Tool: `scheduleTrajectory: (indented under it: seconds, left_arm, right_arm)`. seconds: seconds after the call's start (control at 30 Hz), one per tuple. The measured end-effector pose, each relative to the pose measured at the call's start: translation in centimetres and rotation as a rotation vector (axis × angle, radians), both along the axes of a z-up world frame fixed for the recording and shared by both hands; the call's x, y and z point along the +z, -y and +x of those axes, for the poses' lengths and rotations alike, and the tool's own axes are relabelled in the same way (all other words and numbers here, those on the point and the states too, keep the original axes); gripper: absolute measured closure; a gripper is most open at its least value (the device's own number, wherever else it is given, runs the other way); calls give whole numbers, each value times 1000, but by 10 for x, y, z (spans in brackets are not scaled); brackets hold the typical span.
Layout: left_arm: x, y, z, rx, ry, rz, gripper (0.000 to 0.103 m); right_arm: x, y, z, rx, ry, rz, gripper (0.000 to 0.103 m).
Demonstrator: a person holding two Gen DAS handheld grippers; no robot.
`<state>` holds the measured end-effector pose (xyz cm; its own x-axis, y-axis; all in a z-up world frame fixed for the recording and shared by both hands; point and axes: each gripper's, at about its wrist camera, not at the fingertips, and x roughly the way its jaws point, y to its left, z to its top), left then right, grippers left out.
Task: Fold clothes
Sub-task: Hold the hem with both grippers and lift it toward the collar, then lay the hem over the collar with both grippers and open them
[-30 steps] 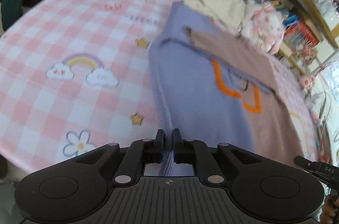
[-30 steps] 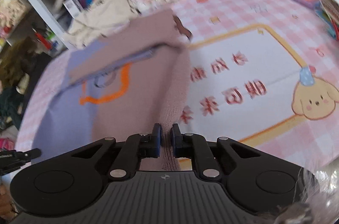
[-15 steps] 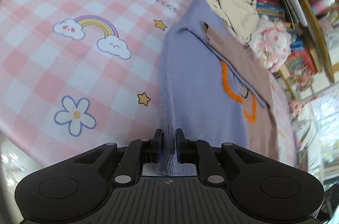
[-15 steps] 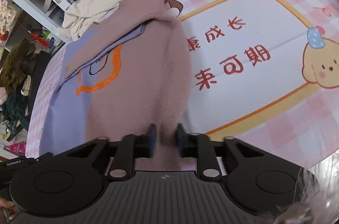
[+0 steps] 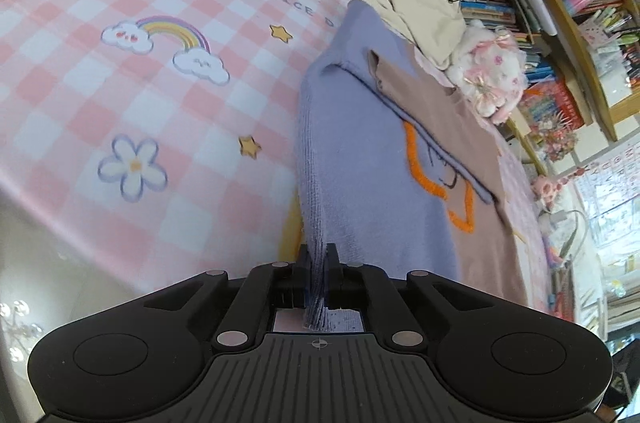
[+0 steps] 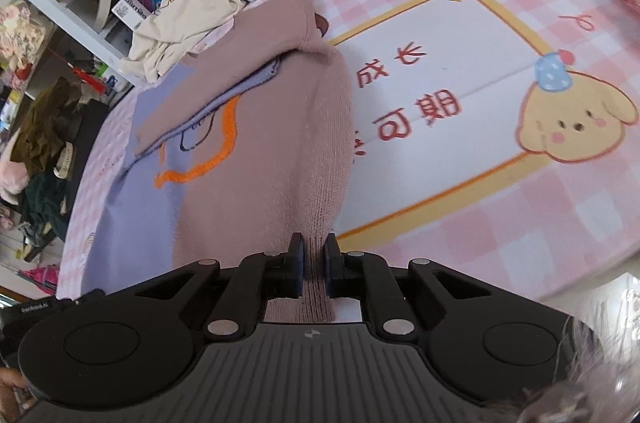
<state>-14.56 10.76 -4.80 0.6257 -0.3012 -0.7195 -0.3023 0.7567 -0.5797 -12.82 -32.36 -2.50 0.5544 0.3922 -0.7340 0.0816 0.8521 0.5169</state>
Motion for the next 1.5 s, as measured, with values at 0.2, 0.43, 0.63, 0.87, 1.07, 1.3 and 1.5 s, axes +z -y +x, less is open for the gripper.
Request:
scheduleTrajectory:
  seconds: [0.2,0.43,0.63,0.87,1.07,1.3,1.5]
  left_arm:
    - [9,17,-32,16,6,-55,99]
    - [13,33,-70,40,3,-116,99]
    - [13,46,-93,51,2,-132,99]
    - [17,48,-102,83,19,-173,99]
    - [45,34,-73,130,143,-249,99]
    - [79,19,11,135,285,-242,99]
    - [80,18,81,108,269,-222,99]
  right_arm:
    - [10,23,-28,14,14,29,94]
    - [14,50,-63,19,-8,76,94]
    - [11,63,-87,38,-22,99,94]
    - [15,72,-92,41,-12,146,94]
    - [55,76,-61,18,120,215,94]
    - [89,71,23,-38,247,254,94]
    - [91,57,90,-116,243,204,94]
